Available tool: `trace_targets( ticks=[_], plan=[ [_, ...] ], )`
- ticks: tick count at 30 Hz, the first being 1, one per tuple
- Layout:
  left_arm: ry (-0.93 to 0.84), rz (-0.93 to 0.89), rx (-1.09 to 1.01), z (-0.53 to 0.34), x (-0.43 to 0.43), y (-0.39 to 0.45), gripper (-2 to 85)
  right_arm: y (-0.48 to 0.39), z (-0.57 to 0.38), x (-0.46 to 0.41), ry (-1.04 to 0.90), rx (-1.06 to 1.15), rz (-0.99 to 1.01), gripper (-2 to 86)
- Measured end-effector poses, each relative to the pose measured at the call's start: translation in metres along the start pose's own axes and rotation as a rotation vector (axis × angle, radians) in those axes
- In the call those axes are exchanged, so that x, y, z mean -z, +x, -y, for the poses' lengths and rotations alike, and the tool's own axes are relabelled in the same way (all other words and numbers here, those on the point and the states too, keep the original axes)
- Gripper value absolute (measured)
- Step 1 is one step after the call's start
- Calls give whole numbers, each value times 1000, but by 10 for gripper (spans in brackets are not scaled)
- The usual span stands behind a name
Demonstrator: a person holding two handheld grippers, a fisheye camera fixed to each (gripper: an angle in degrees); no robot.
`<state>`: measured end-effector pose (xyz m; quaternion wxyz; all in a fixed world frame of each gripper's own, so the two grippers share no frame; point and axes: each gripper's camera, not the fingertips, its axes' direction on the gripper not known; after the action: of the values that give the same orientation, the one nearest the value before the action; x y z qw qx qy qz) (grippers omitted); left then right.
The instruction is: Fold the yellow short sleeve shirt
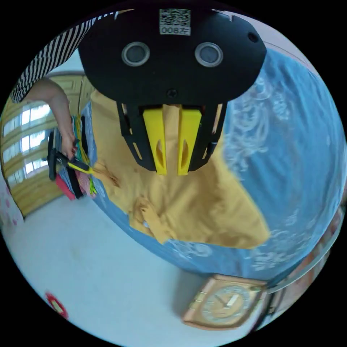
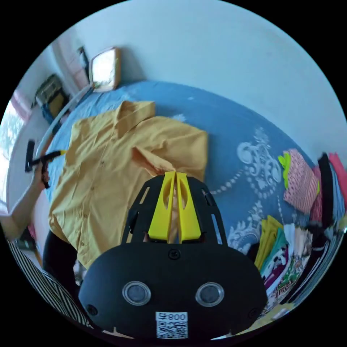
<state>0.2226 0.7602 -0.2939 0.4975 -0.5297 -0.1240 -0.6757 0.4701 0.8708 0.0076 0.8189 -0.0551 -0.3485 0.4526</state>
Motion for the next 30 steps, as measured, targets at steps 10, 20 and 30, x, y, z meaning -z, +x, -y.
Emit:
trace_targets(
  ticks=[10,20,30],
  plan=[
    [78,74,336,15,44,-96,61,205,-96,58,198,-729,159,58],
    [30,-72,-37,76,20,4,12,39,27,25,89,-168,409,69],
    [114,-79,294,84,33,-53,19,-67,108,3,-14,92,585,75]
  ],
)
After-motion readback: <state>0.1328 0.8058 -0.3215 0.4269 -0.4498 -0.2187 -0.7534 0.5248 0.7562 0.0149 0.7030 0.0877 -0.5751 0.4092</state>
